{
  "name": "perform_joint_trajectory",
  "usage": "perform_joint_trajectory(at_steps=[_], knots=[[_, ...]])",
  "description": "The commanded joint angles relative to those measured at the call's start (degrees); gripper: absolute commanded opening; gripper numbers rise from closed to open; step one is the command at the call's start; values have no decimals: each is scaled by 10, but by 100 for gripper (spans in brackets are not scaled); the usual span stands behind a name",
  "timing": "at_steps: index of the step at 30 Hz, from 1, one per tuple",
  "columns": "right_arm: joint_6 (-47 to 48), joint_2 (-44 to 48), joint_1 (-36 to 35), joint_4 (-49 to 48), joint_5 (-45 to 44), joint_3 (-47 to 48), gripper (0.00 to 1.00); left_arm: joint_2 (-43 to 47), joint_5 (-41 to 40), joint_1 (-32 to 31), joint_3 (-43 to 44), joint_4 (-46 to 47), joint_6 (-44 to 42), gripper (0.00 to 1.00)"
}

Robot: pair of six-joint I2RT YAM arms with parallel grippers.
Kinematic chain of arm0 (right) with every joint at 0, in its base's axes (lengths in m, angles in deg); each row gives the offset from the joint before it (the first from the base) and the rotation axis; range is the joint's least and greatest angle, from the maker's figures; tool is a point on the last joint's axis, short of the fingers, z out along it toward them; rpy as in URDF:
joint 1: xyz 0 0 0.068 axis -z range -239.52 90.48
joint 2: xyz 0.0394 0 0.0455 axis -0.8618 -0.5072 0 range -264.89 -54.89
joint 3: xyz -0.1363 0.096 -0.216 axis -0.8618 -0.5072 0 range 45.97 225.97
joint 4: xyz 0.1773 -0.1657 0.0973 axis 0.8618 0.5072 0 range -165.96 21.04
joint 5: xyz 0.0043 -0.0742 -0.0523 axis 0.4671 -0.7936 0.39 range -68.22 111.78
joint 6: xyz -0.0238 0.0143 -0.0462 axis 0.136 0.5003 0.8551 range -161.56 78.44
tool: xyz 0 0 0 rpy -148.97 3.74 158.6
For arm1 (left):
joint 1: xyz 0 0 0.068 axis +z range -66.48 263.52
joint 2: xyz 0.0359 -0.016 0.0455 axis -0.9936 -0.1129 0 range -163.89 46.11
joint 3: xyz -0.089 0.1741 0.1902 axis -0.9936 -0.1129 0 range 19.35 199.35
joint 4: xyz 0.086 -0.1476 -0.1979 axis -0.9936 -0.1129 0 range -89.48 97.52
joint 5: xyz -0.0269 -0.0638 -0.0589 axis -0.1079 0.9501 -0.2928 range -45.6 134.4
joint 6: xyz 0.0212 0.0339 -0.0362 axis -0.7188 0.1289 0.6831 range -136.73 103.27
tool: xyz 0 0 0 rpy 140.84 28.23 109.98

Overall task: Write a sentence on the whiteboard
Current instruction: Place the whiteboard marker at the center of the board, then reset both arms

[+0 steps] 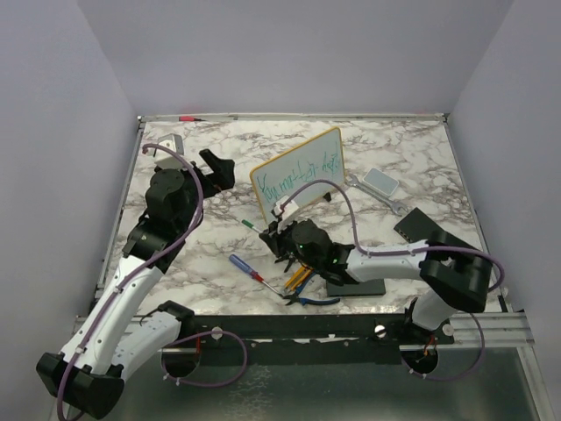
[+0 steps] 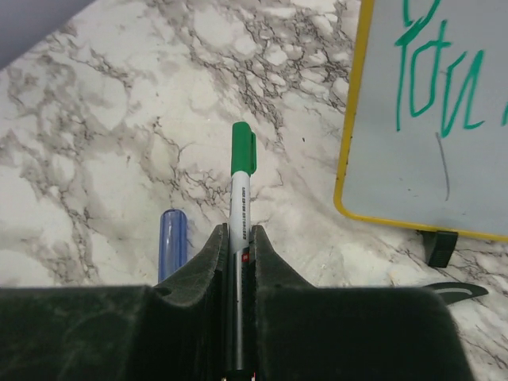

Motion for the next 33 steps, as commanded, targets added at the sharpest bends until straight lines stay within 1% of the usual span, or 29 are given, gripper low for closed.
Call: perform_joint_trajectory(at_steps=[1, 4, 5, 7, 10, 12, 13, 18, 22, 24, 27, 29, 31, 33], knots=[[-21, -87, -21, 13, -105, 59, 6, 6, -87, 4, -40, -26, -70, 99], [-42, -131, -22, 30, -139, 87, 7, 0, -112, 5, -53, -27, -98, 99], [-44, -143, -21, 33, -148, 92, 9, -1, -120, 5, -56, -27, -106, 99], [-43, -154, -21, 44, -151, 104, 19, -1, -137, 5, -62, -27, -120, 99], [-41, -157, -21, 57, -137, 113, 37, -1, -167, 5, -70, -26, -142, 99], [-37, -152, -22, 55, -125, 110, 46, -2, -179, 5, -76, -25, -153, 99], [-34, -147, -21, 55, -119, 108, 49, -2, -182, 5, -79, -24, -156, 99], [-35, -94, -21, 83, -118, 86, 56, 5, -194, 5, -90, -21, -171, 99], [-39, 5, -20, 113, -139, 36, 64, 11, -198, 5, -90, -16, -194, 99], [-36, 48, -11, 153, -141, 23, 67, 12, -201, 6, -93, -14, -196, 99], [-43, 101, 27, 210, -124, 8, 69, 9, -190, 7, -102, -9, -189, 99], [-48, 139, 69, 227, -104, -14, 70, 1, -179, 14, -102, -8, -183, 99], [-57, 178, 125, 233, -68, -38, 71, -6, -152, 39, -100, -9, -173, 99], [-63, 213, 187, 244, -33, -58, 72, -8, -110, 84, -104, 0, -158, 99]])
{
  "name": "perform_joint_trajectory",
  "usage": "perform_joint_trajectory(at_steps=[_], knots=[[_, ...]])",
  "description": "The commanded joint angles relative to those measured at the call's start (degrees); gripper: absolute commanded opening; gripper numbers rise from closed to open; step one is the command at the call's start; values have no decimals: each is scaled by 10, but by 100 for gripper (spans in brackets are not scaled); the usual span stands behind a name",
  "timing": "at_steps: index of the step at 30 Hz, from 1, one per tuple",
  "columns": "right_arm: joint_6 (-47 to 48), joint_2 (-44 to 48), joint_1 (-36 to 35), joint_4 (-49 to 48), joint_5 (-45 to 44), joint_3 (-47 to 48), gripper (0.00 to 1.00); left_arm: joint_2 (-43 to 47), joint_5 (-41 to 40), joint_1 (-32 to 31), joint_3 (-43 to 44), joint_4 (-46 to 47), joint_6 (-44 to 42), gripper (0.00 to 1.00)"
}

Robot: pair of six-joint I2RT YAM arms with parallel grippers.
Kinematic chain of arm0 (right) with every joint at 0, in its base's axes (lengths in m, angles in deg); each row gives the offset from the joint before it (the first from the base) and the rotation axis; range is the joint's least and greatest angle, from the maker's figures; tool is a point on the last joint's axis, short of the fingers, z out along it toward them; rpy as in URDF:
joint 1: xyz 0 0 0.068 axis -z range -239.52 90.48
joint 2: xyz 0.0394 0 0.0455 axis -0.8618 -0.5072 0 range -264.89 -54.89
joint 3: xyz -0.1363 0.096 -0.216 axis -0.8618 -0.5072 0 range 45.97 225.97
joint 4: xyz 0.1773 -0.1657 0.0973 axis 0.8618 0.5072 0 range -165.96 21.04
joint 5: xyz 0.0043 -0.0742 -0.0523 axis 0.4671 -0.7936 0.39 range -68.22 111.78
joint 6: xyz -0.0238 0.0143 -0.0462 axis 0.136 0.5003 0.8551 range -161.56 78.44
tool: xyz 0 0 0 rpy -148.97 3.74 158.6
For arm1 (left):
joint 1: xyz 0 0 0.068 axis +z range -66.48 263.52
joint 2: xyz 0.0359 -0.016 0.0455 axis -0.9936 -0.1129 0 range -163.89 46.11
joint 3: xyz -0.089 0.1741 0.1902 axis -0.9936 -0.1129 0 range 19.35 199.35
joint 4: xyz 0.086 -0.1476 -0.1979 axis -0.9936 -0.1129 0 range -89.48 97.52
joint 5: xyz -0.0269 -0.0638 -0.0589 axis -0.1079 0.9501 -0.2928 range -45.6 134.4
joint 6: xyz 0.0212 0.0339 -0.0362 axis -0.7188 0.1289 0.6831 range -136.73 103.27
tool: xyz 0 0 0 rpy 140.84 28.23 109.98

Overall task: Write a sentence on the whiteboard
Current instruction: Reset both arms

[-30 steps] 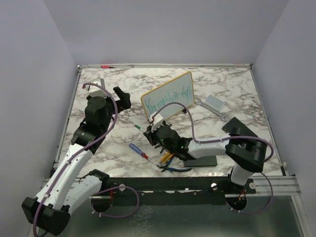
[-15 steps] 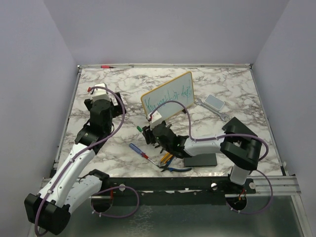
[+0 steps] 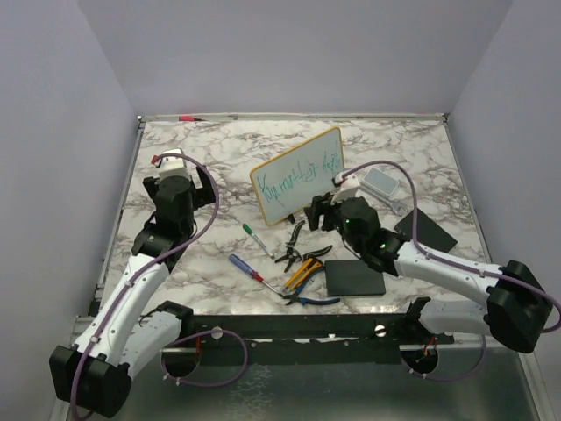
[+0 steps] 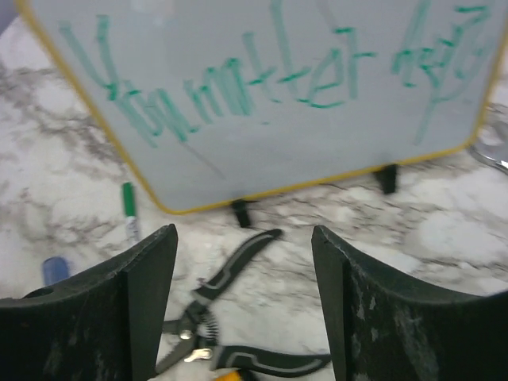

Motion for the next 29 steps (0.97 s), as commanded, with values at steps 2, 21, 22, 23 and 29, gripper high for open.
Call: perform_joint_trajectory(at_steps=[2, 21, 22, 23, 29], knots=[[-13, 84, 142, 82, 70, -57, 72, -9, 104, 108, -11, 25, 34, 99], [60, 336, 319, 24, 15, -153, 81, 92, 93, 129, -18, 36, 23, 99], [61, 335, 319, 23, 17, -152, 81, 90, 92, 130, -18, 36, 21, 99], [62, 334, 319, 25, 17, -151, 81, 86, 92, 129, -17, 35, 22, 99], [63, 342, 320, 27, 8, -155, 81, 74, 101, 130, -12, 29, 18, 99]])
